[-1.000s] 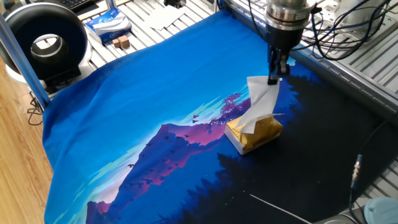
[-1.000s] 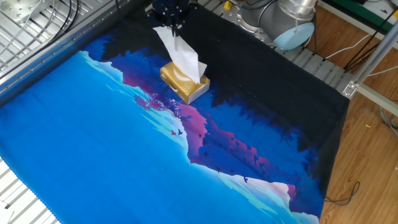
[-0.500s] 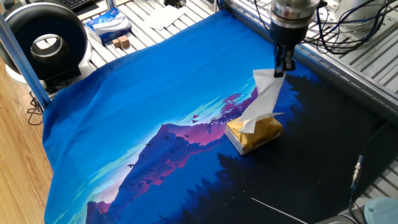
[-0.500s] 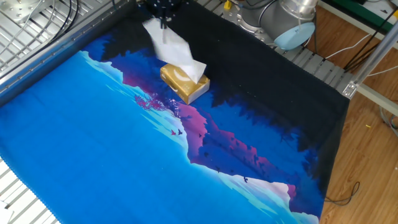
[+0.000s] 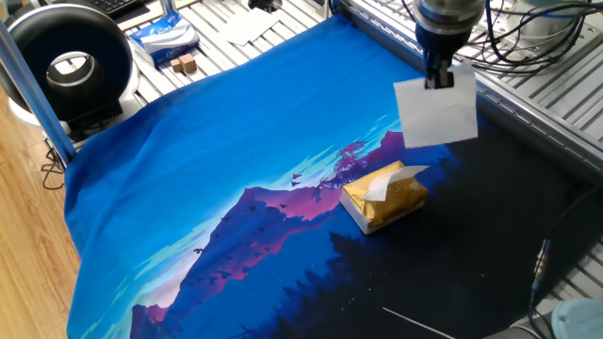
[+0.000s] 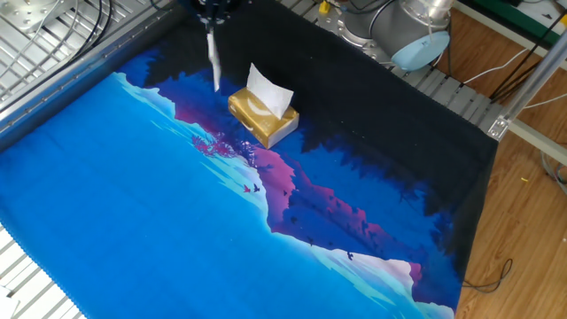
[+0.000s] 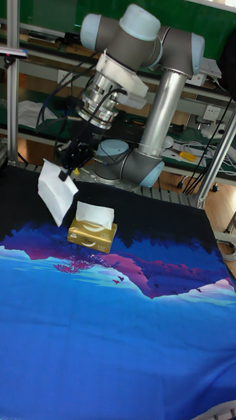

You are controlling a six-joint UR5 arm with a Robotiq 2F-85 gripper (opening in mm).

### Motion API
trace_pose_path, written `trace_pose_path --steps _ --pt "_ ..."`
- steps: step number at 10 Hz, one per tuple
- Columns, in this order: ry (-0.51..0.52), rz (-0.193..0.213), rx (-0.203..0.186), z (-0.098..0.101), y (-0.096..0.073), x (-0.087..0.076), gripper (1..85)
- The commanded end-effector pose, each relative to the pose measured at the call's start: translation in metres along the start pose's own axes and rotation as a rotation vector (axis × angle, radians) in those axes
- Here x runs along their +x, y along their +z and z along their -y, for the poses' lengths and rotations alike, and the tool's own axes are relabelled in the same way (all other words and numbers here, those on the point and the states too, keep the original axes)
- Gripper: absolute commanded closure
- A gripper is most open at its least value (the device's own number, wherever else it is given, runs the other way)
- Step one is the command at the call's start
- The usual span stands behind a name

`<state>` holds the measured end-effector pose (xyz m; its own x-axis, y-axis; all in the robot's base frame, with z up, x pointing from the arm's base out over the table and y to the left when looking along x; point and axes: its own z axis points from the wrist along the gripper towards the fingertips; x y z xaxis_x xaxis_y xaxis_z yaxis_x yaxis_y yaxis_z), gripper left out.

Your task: Pull out a napkin

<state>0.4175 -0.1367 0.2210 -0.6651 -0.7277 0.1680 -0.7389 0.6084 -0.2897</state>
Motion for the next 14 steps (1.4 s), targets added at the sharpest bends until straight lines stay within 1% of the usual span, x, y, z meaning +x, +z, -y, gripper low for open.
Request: trace_pose_path --steps 1,2,3,4,5,6,7,8,9,10,11,12,13,14 --pt "-0.019 0.046 0.135 0.044 0.010 -0.022 84.7" --pt "-0.021 0.058 0.157 0.053 0.013 -0.029 84.7" --pt "-0.025 0.056 0.178 0.061 0.018 -0.031 84.7" --pt "-0.036 0.056 0.181 0.067 0.030 -0.031 84.7" --pt "-0.046 0.064 0.212 0.079 0.038 -0.033 84.7" --pt "-0.052 0.072 0.250 0.092 0.040 -0.035 84.7" --pt "-0.047 0.086 0.277 0.099 0.040 -0.040 84.7" --pt "-0.047 0.085 0.274 0.100 0.046 -0.043 84.7" --pt "-0.061 0.085 0.264 0.101 0.057 -0.047 84.7" --pt "-0.071 0.097 0.243 0.097 0.068 -0.051 84.7" --pt "-0.068 0.106 0.225 0.094 0.074 -0.051 84.7" --pt "-0.058 0.120 0.200 0.088 0.081 -0.052 84.7" --pt "-0.052 0.123 0.203 0.089 0.086 -0.051 84.7" --pt "-0.050 0.130 0.197 0.088 0.093 -0.052 84.7"
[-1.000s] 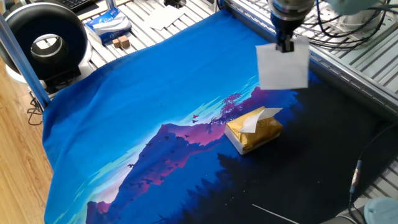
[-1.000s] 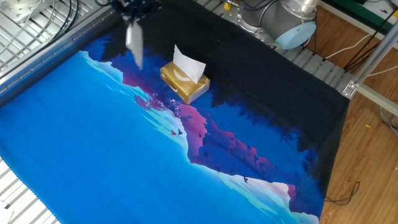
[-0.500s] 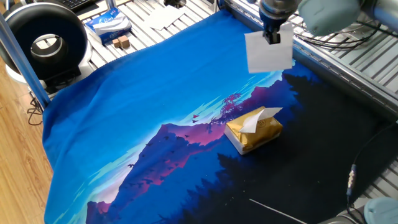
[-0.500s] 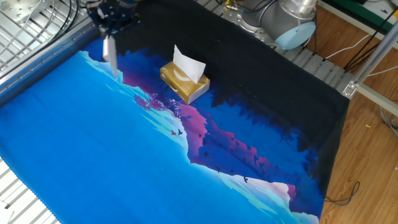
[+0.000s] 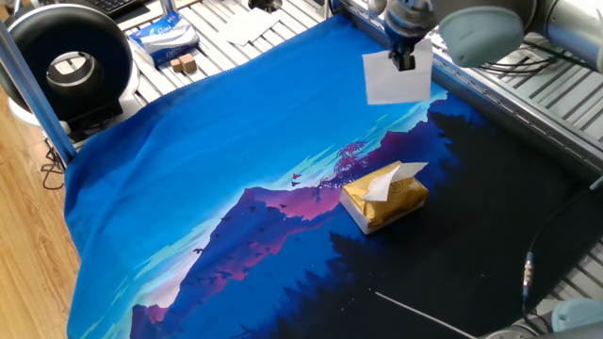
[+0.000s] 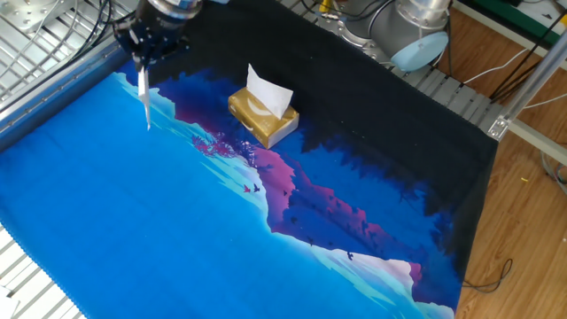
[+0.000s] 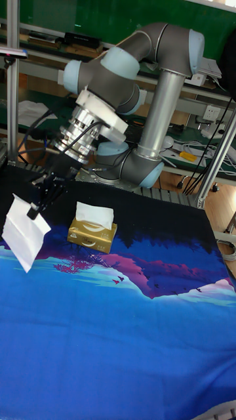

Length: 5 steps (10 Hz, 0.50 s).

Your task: Pull out a napkin

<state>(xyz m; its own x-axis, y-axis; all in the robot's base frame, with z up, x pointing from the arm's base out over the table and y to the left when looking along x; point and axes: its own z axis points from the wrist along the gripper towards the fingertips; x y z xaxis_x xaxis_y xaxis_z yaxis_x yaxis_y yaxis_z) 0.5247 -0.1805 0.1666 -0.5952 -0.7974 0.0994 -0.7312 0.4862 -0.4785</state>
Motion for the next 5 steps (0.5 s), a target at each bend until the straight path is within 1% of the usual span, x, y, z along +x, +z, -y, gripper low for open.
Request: trace_pose_path --steps 1,2,4,5 --pt "0.030 0.041 -0.046 -0.013 0.022 -0.005 81.7" --pt "0.028 0.055 -0.080 -0.023 0.025 -0.008 69.3" --pt "0.019 0.058 -0.102 -0.028 0.024 -0.009 58.0" --pt "0.009 0.062 -0.131 -0.036 0.022 -0.009 44.3"
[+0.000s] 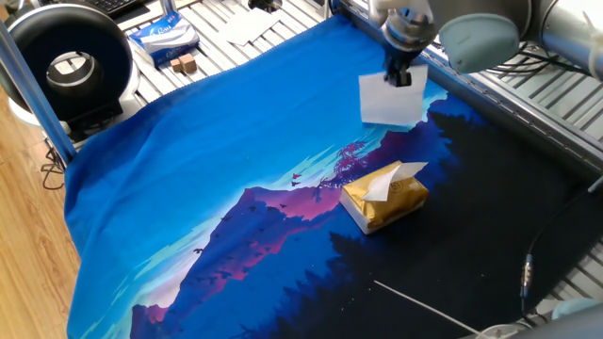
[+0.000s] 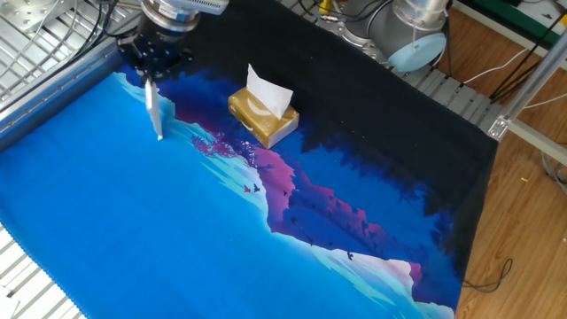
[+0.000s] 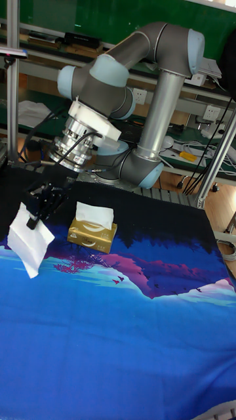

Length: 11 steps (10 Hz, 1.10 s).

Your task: Pull out a napkin

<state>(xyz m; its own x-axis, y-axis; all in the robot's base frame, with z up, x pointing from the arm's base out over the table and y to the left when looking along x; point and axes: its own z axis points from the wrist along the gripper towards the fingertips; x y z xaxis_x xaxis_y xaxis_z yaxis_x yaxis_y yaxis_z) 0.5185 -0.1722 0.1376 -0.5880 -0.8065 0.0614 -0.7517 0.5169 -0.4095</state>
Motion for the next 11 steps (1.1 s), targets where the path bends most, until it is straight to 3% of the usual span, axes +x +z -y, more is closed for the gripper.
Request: trace_pose_path --steps 1,2,5,8,9,10,11 --pt "-0.012 0.027 -0.063 -0.016 0.003 -0.003 32.7" --pt "-0.016 0.029 -0.065 -0.016 0.004 -0.003 27.3" --pt "-0.004 0.031 -0.109 -0.028 0.000 -0.004 24.7" --pt "0.099 0.083 -0.246 -0.062 -0.012 -0.022 25.3" --pt "0.162 0.105 -0.295 -0.072 -0.017 -0.031 30.3" --pt "0.219 0.099 -0.324 -0.079 -0.024 -0.034 47.3" --pt "0.259 0.075 -0.327 -0.079 -0.030 -0.033 68.3"
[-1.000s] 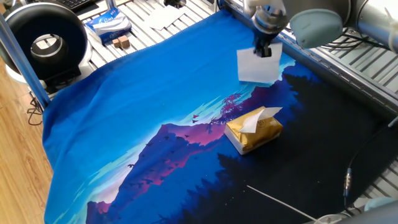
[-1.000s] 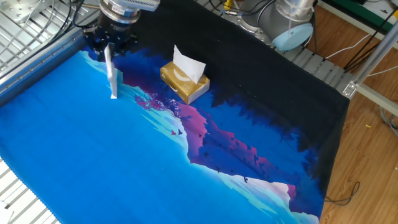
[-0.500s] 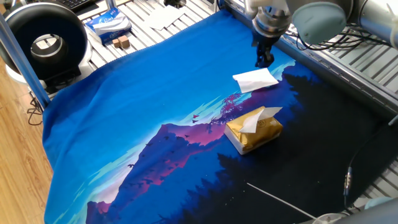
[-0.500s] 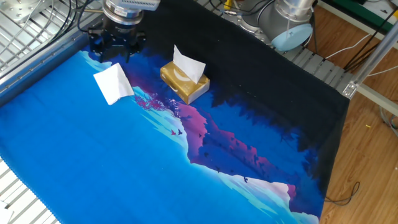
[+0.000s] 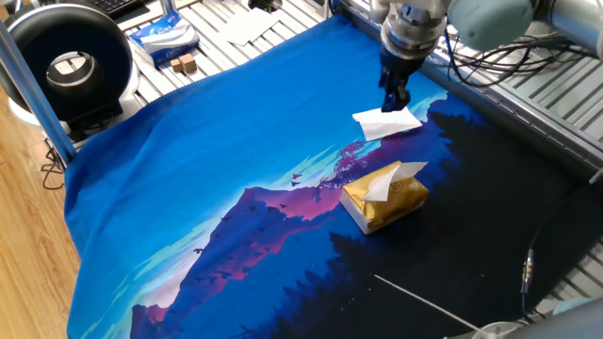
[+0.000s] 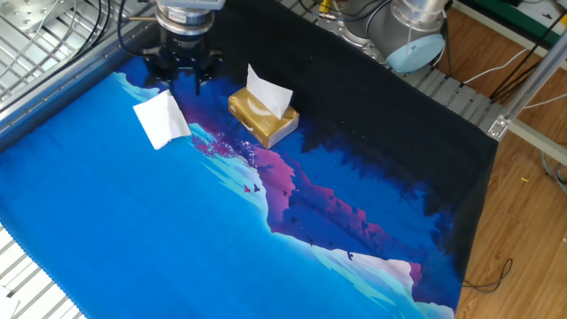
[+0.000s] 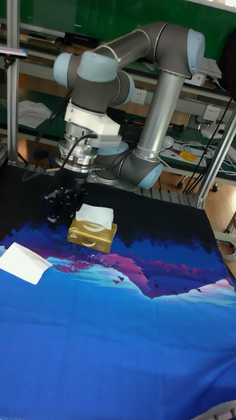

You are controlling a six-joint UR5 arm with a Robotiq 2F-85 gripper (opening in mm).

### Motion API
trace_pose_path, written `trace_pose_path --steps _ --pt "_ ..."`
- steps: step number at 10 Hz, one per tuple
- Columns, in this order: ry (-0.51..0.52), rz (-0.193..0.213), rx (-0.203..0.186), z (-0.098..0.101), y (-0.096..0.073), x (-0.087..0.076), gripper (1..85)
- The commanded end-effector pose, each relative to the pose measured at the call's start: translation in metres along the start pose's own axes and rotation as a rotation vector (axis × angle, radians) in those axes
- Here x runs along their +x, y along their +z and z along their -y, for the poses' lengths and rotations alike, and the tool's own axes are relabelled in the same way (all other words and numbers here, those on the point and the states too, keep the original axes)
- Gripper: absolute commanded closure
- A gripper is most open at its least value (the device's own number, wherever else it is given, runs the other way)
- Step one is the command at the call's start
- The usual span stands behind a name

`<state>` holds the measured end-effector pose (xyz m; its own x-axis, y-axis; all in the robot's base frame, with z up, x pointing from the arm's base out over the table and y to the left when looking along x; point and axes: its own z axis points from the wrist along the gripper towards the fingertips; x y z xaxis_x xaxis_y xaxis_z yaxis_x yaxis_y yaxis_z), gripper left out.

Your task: Pull out a napkin

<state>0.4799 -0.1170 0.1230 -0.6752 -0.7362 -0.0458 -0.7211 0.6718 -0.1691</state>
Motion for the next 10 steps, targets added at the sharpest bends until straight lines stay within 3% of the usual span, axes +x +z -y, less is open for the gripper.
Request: trace_pose_path --steps 1,3,4,5,6,7,8,9,10 --pt "0.154 0.006 -0.066 -0.022 -0.017 -0.009 84.7" --pt "0.269 0.015 -0.059 -0.027 -0.035 -0.017 84.7" --pt "0.358 0.066 -0.071 -0.029 -0.039 -0.035 84.7" --pt "0.458 0.122 -0.112 -0.037 -0.042 -0.055 84.7" --pt "0.554 0.171 -0.109 -0.032 -0.045 -0.070 84.7" --pt "0.595 0.190 -0.073 -0.021 -0.044 -0.072 84.7" --pt "0.607 0.172 -0.015 -0.007 -0.041 -0.064 84.7" --pt "0.647 0.176 -0.008 -0.003 -0.038 -0.066 84.7" --pt "0.688 0.176 -0.041 -0.009 -0.036 -0.069 84.7"
